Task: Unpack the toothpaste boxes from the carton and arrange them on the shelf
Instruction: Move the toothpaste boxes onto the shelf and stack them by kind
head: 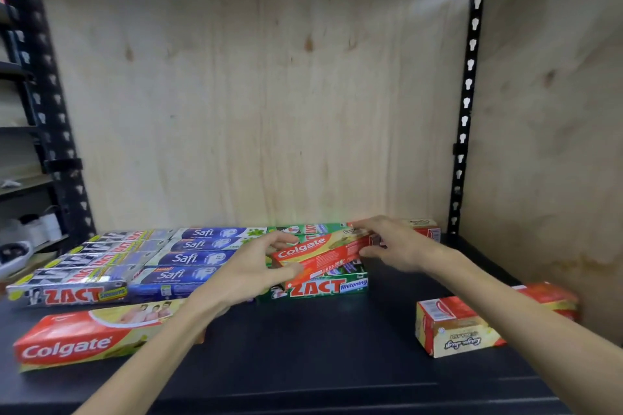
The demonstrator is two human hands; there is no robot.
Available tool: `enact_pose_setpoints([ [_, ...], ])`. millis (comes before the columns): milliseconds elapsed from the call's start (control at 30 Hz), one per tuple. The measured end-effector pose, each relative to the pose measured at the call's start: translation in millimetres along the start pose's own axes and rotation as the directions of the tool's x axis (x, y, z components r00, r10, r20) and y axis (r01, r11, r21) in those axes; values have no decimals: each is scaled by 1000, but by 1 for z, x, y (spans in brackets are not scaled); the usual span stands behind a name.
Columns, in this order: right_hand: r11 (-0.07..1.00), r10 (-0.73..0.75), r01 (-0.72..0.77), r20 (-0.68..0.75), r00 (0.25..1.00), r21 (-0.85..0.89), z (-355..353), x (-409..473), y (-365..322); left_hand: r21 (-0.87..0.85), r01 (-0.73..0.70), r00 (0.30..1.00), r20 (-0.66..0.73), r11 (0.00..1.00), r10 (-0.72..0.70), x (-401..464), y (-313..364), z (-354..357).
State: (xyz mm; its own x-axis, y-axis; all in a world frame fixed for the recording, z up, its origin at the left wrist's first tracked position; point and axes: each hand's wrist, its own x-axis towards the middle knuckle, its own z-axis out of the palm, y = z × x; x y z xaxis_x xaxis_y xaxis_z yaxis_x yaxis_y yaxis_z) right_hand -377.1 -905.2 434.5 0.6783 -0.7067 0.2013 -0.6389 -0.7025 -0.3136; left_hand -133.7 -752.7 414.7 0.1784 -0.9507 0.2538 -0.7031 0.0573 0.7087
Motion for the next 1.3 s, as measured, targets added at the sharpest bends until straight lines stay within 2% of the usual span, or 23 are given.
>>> enact_pose_setpoints([
  [67, 1000, 11, -10, -50, 999, 7, 0, -2, 10, -75, -20, 999, -33, 997, 17, 6, -2, 5],
  [200, 998, 56, -57, 6, 998, 22, -9, -11, 41, -181, -19, 999, -30, 983, 14, 26, 11, 18],
  [367, 988, 152, -151, -9, 988, 27, -30, -20, 85, -23, -88, 995, 36, 996, 89, 56, 44, 50],
  [567, 951, 308, -308, -10, 951, -41, -40, -21, 133, 56, -49, 999, -2, 997, 49, 101, 65, 97],
  [667, 941, 334, -334, -2, 942, -59, -38, -18, 147, 147, -51, 998, 33, 988, 46, 118, 69, 112],
  [767, 941, 333, -331, 12, 943, -65, -32, -11, 151, 251, -36, 999, 30, 967, 30, 125, 66, 118],
  [900, 954, 294, -295, -24, 955, -52, -27, 2, 152, 318, 5, 997, -74, 948, 20, 131, 59, 116],
  [1067, 963, 267, -268, -46, 963, -26, -22, 11, 150, 273, 101, 995, -36, 957, -95, 137, 55, 118],
  [1300, 977, 203, -204, -22, 979, -62, -22, 9, 161, 299, 117, 993, -51, 947, -107, 138, 57, 121],
])
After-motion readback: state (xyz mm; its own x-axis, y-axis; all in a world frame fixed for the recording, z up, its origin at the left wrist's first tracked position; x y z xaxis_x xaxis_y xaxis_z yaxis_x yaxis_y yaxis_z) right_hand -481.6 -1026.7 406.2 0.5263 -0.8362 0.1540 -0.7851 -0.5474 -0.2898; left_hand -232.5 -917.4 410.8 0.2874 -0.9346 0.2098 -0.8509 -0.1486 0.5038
